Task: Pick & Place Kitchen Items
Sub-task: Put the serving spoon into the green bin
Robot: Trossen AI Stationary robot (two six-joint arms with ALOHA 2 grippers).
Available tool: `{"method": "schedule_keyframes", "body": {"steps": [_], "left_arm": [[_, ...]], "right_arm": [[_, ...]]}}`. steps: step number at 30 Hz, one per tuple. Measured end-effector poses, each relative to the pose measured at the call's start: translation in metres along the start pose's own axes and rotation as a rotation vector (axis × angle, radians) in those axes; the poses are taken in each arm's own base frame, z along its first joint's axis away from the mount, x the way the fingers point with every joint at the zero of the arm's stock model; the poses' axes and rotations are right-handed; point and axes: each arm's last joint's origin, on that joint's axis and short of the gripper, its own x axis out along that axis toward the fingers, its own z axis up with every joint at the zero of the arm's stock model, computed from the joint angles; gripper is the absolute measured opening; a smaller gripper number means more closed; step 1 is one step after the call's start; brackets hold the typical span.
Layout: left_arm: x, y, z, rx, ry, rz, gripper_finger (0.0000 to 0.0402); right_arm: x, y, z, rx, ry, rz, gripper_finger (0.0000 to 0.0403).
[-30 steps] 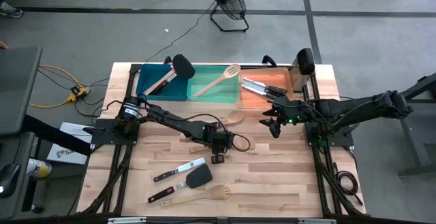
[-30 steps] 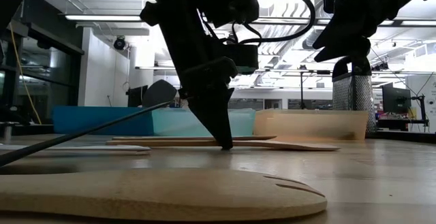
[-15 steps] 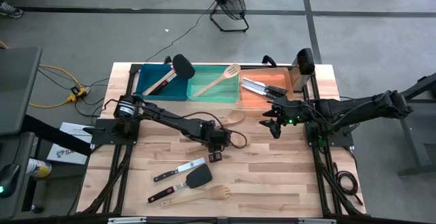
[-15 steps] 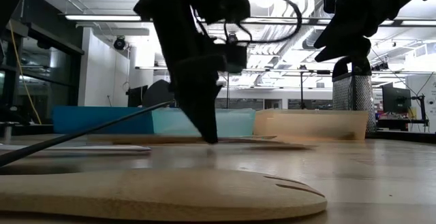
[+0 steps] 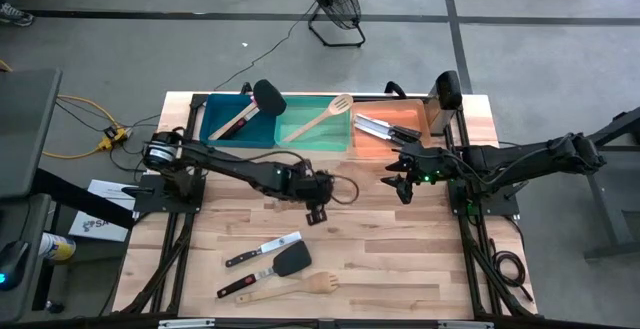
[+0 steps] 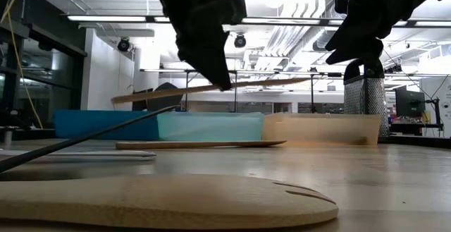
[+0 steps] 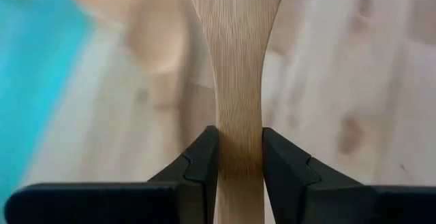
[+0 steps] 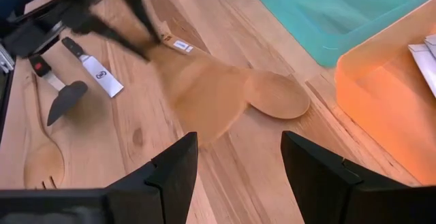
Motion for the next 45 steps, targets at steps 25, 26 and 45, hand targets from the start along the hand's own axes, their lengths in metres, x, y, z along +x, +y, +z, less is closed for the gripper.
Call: {"method": "schedule_keyframes", "body": {"steps": [25, 26, 45], "left_arm": [[0.007, 0.131, 0.045, -0.123, -0.186, 0.260, 0.0084], [0.007, 0.137, 0.047, -0.120, -0.198, 0.255, 0.0084], [0.018, 0.218, 0.050, -0.110, -0.169, 0.286, 0.0084]], "right_arm": [[0.000, -0.001, 0.000, 0.006, -0.015, -0.026, 0.0203], [0.000, -0.001, 0.000, 0.005, -0.015, -0.027, 0.0203], [0.000, -0.004, 0.002, 0.008, -0.079, -0.135, 0.0202]]}}
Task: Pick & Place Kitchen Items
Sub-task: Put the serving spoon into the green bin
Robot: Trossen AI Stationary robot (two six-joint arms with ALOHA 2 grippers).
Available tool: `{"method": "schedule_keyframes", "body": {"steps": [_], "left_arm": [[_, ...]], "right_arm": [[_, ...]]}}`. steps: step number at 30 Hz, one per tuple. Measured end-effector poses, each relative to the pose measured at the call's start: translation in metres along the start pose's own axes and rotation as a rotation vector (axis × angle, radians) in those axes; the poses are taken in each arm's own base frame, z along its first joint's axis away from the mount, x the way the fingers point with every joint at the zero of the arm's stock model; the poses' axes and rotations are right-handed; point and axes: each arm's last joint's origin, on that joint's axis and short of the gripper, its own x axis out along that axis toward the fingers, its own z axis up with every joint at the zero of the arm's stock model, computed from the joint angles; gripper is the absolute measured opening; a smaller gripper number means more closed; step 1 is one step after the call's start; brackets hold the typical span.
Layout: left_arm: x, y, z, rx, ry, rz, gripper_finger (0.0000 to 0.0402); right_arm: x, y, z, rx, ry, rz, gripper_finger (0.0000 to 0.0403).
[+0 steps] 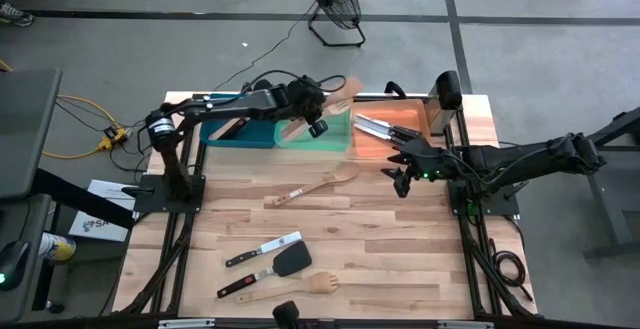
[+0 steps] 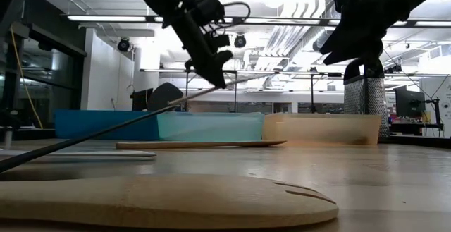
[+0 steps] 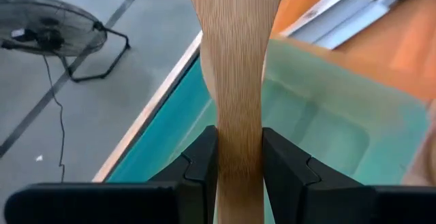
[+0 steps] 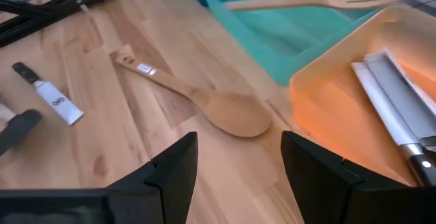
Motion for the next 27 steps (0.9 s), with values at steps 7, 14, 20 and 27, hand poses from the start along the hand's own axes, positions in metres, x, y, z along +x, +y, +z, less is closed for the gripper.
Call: {"method": "schedule_keyframes", "body": {"steps": [7, 14, 20, 27], "left_arm": [[0.020, 0.006, -0.010, 0.041, 0.053, -0.006, 0.0084], [0.022, 0.012, -0.011, 0.044, 0.060, 0.009, 0.0084], [0.023, 0.015, -0.012, 0.034, 0.064, 0.022, 0.0084], [0.041, 0.010, -0.022, 0.041, 0.116, 0.005, 0.0084]], "right_arm": [[0.000, 0.000, 0.000, 0.000, -0.003, -0.006, 0.0203], [0.000, 0.000, 0.000, 0.003, -0.003, -0.006, 0.0202], [0.000, -0.001, 0.000, 0.003, -0.015, -0.027, 0.0203], [0.000, -0.001, 0.000, 0.004, -0.017, -0.029, 0.0202]]}}
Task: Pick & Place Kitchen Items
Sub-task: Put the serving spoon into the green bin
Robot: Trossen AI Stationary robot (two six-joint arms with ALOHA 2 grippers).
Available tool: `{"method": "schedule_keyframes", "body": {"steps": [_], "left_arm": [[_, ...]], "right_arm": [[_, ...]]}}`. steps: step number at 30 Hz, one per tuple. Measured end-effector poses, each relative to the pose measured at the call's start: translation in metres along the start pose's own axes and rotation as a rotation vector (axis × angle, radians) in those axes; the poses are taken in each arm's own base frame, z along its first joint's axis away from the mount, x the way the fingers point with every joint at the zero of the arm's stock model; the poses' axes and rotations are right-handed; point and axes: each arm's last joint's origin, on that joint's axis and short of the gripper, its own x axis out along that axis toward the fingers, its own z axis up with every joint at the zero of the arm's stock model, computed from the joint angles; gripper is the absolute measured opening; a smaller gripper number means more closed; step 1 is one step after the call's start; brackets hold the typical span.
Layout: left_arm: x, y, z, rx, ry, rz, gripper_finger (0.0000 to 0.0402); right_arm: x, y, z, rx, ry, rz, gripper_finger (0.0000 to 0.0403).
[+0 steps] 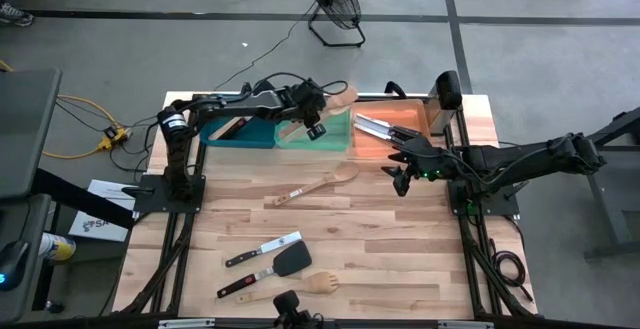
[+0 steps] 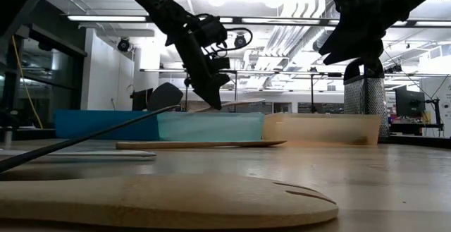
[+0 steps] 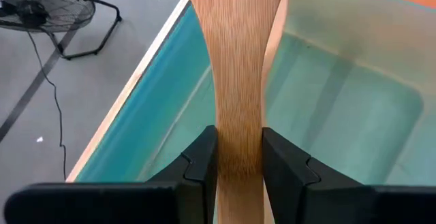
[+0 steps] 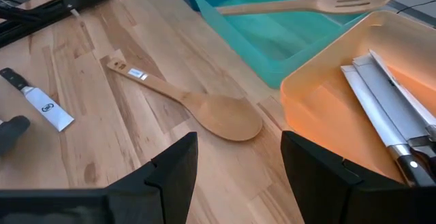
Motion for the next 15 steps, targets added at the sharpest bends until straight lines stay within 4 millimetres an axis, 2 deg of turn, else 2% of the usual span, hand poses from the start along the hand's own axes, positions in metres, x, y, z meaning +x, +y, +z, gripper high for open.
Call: {"method": "schedule_keyframes", "body": {"steps": [15], "left_arm": [[0.0039, -0.0009, 0.0006, -0.004, -0.012, -0.013, 0.0084]], "right_arm": [[0.0000, 0.0002, 0.0003, 0.002, -0.003, 0.002, 0.0202]]}}
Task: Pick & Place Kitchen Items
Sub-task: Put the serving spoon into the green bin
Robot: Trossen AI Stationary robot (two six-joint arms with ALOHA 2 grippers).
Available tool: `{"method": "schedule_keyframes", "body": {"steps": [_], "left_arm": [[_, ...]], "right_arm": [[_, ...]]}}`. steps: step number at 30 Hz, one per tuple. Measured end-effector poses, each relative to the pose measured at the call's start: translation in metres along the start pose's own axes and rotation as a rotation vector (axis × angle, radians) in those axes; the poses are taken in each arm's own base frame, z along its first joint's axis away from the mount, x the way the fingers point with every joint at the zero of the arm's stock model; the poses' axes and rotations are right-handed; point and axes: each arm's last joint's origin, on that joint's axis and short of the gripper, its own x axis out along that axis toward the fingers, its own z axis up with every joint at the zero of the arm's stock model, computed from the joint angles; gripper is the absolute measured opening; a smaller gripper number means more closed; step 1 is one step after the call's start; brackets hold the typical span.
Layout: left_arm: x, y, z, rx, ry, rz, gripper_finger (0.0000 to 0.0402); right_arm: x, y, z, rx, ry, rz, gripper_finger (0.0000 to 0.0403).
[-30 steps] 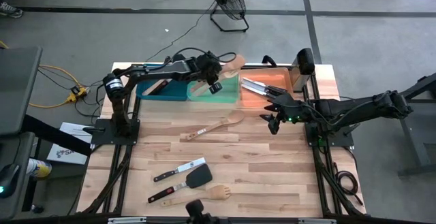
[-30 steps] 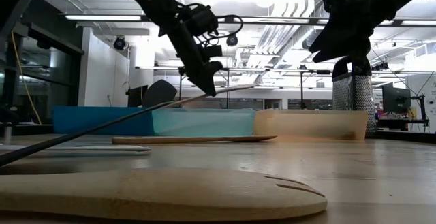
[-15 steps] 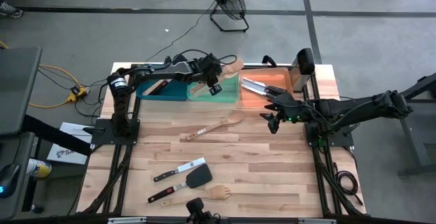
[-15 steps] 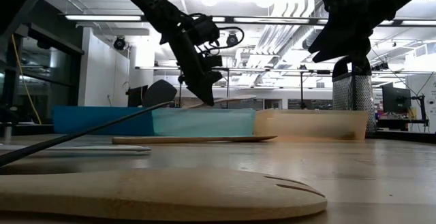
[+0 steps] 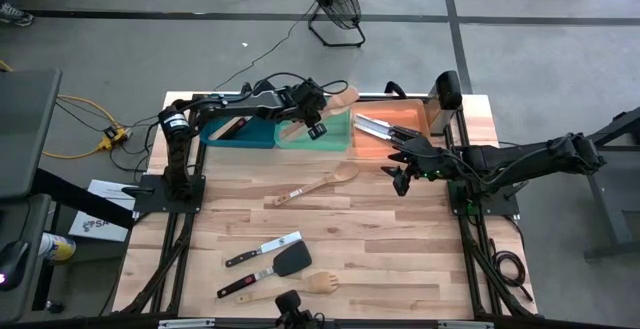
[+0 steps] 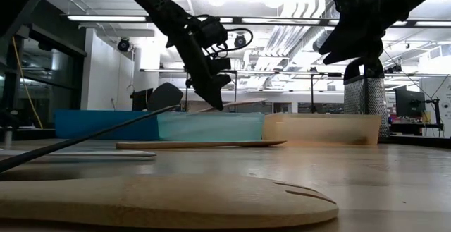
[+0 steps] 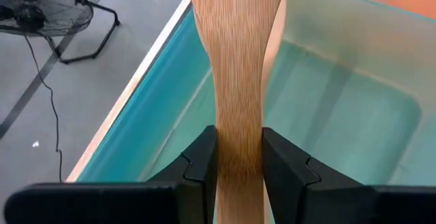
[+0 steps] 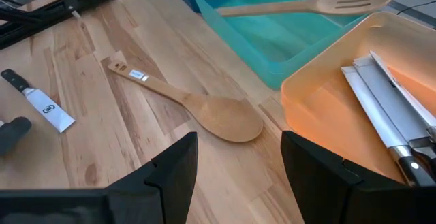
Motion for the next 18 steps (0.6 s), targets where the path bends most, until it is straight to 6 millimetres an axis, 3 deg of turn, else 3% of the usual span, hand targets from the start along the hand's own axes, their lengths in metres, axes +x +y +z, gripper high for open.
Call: {"method": "schedule_keyframes", "body": {"steps": [18], "left_arm": [[0.0010, 0.0037, -0.0024, -0.003, 0.017, -0.048, 0.0084]], "right_arm": [[0.0000, -0.0006, 0.0004, 0.000, -0.014, -0.022, 0.0202]]}}
